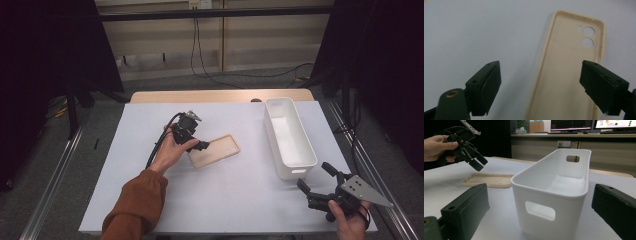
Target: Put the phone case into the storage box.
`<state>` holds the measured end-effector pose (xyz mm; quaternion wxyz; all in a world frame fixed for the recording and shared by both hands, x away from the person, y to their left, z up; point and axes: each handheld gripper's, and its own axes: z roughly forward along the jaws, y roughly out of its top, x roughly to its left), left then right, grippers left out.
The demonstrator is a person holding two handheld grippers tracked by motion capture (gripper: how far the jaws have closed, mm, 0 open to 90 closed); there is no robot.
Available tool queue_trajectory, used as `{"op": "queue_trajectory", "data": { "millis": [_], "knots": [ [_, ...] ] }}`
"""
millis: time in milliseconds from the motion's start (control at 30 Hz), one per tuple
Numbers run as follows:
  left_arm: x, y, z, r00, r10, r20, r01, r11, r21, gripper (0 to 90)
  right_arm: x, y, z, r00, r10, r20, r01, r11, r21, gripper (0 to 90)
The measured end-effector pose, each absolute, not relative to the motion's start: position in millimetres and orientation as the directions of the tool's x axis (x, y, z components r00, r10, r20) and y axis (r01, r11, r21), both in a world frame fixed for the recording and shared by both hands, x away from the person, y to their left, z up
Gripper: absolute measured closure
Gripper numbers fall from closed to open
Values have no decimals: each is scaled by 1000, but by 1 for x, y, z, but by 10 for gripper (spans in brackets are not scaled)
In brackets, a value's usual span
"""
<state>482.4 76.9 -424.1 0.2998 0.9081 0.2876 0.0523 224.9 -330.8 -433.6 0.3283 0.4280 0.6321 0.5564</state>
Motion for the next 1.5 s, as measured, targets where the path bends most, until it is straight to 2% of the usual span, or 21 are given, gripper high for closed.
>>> {"op": "queue_trajectory", "data": {
  "millis": [67, 133, 200, 400, 567, 667, 700, 767, 900, 1133, 1267, 1500],
  "knots": [
    [483, 77, -427, 821, 563, -98, 513, -651, 559, 226, 225, -331, -434, -418, 907, 61, 176, 14, 984, 6],
    [485, 77, -428, 829, 554, -77, 501, -674, 543, 233, 225, -330, -434, -419, 906, 61, 176, 16, 984, 6],
    [486, 77, -429, 835, 545, -77, 498, -688, 527, 277, 225, -330, -434, -420, 906, 60, 177, 17, 984, 6],
    [486, 72, -432, 850, 525, -51, 476, -723, 501, 301, 225, -331, -434, -420, 906, 61, 178, 16, 984, 6],
    [487, 71, -435, 858, 510, -64, 471, -730, 496, 313, 225, -330, -434, -422, 904, 60, 177, 18, 984, 6],
    [489, 72, -439, 854, 514, -77, 484, -731, 481, 417, 225, -330, -434, -418, 907, 58, 177, 18, 984, 6],
    [489, 72, -439, 850, 520, -83, 490, -724, 485, 426, 225, -331, -434, -417, 907, 59, 177, 18, 984, 6],
    [490, 72, -441, 853, 512, -99, 491, -725, 483, 520, 225, -331, -434, -419, 906, 58, 177, 19, 984, 6],
    [491, 71, -441, 856, 506, -108, 490, -725, 484, 571, 225, -330, -434, -421, 905, 59, 177, 18, 984, 6],
    [494, 68, -441, 839, 527, -133, 520, -706, 481, 605, 225, -330, -434, -424, 903, 61, 178, 17, 984, 6],
    [495, 68, -441, 842, 519, -147, 521, -712, 470, 692, 225, -330, -434, -423, 904, 62, 179, 16, 984, 6],
    [495, 68, -441, 836, 527, -156, 532, -708, 464, 700, 224, -330, -434, -426, 903, 59, 177, 19, 984, 6]
  ]
}}
